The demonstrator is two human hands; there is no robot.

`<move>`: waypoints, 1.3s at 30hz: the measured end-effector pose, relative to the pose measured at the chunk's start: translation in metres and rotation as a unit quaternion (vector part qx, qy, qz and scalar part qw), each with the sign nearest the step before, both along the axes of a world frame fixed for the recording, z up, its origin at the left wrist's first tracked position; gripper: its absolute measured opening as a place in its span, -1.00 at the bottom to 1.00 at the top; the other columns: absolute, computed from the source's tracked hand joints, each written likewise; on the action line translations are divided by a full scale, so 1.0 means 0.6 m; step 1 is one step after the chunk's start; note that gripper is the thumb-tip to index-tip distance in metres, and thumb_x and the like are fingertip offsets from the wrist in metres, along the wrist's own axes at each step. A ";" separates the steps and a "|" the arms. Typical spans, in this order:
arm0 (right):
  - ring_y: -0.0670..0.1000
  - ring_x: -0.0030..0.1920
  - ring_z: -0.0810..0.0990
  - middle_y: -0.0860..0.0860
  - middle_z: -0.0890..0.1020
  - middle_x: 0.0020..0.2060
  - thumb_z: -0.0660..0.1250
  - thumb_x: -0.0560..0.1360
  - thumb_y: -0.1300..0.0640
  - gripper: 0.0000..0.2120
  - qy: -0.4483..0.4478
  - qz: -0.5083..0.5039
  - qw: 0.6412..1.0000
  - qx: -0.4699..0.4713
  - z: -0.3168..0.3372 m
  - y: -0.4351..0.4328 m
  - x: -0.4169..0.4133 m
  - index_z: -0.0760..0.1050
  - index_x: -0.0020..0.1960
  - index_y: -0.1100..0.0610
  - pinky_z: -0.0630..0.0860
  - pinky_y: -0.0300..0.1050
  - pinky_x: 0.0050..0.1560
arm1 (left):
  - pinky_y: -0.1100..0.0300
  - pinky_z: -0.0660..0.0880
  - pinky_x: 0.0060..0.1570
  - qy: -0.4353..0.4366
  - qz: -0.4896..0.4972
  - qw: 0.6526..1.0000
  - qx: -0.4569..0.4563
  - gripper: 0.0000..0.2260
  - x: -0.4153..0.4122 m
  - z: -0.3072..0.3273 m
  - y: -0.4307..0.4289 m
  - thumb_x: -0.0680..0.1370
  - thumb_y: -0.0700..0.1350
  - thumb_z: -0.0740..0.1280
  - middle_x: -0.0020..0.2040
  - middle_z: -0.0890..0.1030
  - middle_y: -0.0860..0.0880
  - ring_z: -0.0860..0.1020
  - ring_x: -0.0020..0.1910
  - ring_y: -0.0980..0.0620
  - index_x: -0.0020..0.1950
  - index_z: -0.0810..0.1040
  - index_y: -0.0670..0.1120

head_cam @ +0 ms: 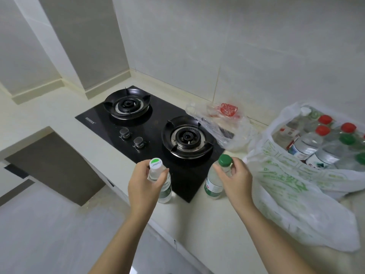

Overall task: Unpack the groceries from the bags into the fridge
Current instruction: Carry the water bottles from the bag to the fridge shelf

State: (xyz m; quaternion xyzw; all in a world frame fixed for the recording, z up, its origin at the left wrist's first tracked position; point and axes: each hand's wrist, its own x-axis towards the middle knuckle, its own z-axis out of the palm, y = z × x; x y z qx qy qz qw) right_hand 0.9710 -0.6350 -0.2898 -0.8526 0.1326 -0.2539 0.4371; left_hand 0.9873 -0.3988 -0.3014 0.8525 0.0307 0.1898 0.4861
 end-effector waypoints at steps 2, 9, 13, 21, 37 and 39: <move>-0.12 -0.26 0.41 -0.17 0.46 -0.28 0.55 0.38 0.08 -0.74 0.002 0.005 1.000 0.024 -0.014 0.000 -0.009 0.55 -0.04 0.13 0.33 -0.24 -0.22 | 0.37 0.36 -0.09 -0.006 -0.011 1.000 -0.006 -0.64 -0.008 -0.018 0.000 0.39 0.04 0.50 -0.03 0.43 0.25 0.47 0.00 0.21 0.07 0.41 0.22; -0.26 0.02 0.42 -0.07 0.40 0.01 0.58 0.32 0.13 -0.51 0.000 0.018 0.999 0.046 -0.047 0.002 -0.009 0.50 0.19 0.11 0.39 -0.37 0.05 | 0.54 0.39 -0.01 0.035 -0.055 0.993 -0.100 -0.40 -0.018 -0.065 -0.006 0.40 -0.05 0.54 0.15 0.48 0.33 0.49 0.15 0.32 0.23 0.28 0.38; -0.28 0.10 0.53 -0.23 0.56 0.06 0.55 0.27 0.01 -0.43 0.055 0.045 0.983 0.168 -0.072 0.013 -0.007 0.37 0.18 -0.19 0.43 -0.43 0.07 | 0.44 0.46 0.00 0.062 -0.052 0.986 -0.146 -0.40 -0.010 -0.094 -0.008 0.34 0.02 0.53 0.12 0.51 0.28 0.53 0.13 0.24 0.26 0.31 0.26; 0.11 -0.13 0.63 0.17 0.64 -0.15 0.57 0.28 0.26 -0.59 0.089 0.001 0.980 0.177 -0.159 0.019 0.008 0.48 0.04 0.31 0.55 -0.05 -0.11 | 0.38 0.51 -0.02 0.112 -0.043 0.979 -0.165 -0.41 0.002 -0.156 -0.011 0.32 0.05 0.54 0.07 0.59 0.17 0.59 0.06 0.19 0.28 0.39 0.10; 0.09 -0.02 0.65 0.17 0.65 -0.05 0.60 0.28 0.32 -0.57 0.098 0.002 0.980 0.174 -0.235 0.013 0.007 0.50 0.07 0.34 0.59 0.06 0.07 | 0.27 0.56 -0.08 0.166 -0.035 0.977 -0.126 -0.44 0.006 -0.238 -0.005 0.30 0.01 0.52 -0.01 0.65 0.02 0.63 -0.04 0.09 0.23 0.47 -0.12; 0.12 -0.01 0.65 0.19 0.65 -0.03 0.60 0.28 0.31 -0.55 0.105 0.001 0.980 0.172 -0.237 0.013 0.008 0.50 0.08 0.36 0.58 0.10 0.08 | 0.30 0.56 -0.08 0.162 -0.037 0.978 -0.123 -0.43 0.006 -0.239 -0.006 0.30 0.02 0.52 0.00 0.65 0.03 0.63 -0.03 0.11 0.24 0.46 -0.12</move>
